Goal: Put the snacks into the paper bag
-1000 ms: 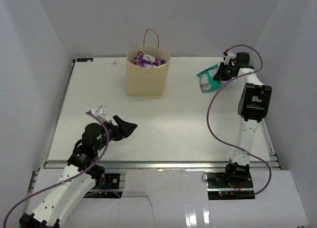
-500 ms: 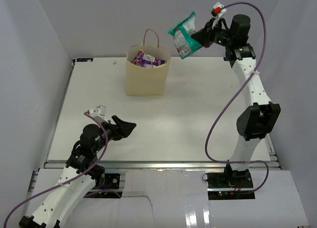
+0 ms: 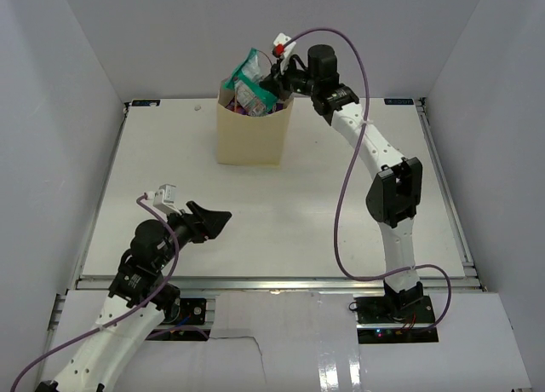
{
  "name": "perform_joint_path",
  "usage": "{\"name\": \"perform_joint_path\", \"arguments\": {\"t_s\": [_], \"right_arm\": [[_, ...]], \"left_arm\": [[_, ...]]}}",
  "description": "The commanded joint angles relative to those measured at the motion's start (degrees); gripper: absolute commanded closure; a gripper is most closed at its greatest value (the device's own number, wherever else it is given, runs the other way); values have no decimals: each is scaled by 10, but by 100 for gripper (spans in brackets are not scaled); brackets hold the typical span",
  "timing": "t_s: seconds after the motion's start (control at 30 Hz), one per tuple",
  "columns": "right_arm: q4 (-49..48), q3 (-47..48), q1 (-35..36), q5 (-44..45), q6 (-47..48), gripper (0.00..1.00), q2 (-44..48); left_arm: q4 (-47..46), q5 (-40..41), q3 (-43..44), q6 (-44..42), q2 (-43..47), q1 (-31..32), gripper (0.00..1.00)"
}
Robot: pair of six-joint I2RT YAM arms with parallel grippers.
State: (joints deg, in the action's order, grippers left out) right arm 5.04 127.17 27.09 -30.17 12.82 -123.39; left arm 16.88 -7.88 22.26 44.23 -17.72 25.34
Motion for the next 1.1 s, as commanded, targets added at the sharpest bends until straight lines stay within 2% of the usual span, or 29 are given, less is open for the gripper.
{"name": "perform_joint_path", "arguments": {"t_s": [0.0,0.07,0.13,0.23,0.33,0.37,0.43,0.47,0.53,0.57,0.63,0.7,0.8,0.83,0.93,1.07], "right_arm": [[-9,-13,-4,-10,46,92,23],[22,-19,-4,-95,85,92,25],[94,-19,1,-149,139,92,28],[120,-58,5,-151,167,92,48],[135,-79,9,-133,175,80,61],[143,-76,10,-128,176,63,58],[156,-62,13,-97,172,39,55],[157,-56,13,-77,166,19,58],[158,-28,8,-18,118,6,65],[168,-17,3,-5,95,7,79],[188,-2,-2,28,64,10,121],[189,-30,-4,78,49,10,164],[188,-127,-19,177,29,10,249],[187,-190,-25,192,27,10,290],[190,-292,-60,247,8,10,375],[212,-497,-90,360,-13,10,481]], "left_arm": [[17,8,17,3,15,0,14],[21,12,16,3,22,0,14],[20,13,15,2,24,0,14],[19,14,17,-3,18,0,14],[17,13,20,-9,9,0,13],[14,13,23,-12,8,0,12],[12,13,25,-16,2,0,12],[12,15,30,-18,1,0,11],[20,22,38,-29,0,0,6],[26,28,54,-34,0,0,2],[58,51,80,-55,-6,0,2],[75,68,116,-74,-7,0,2],[90,97,142,-110,-3,0,2],[90,100,145,-114,0,0,2],[91,99,149,-122,4,0,2],[97,93,147,-129,8,0,2]]}}
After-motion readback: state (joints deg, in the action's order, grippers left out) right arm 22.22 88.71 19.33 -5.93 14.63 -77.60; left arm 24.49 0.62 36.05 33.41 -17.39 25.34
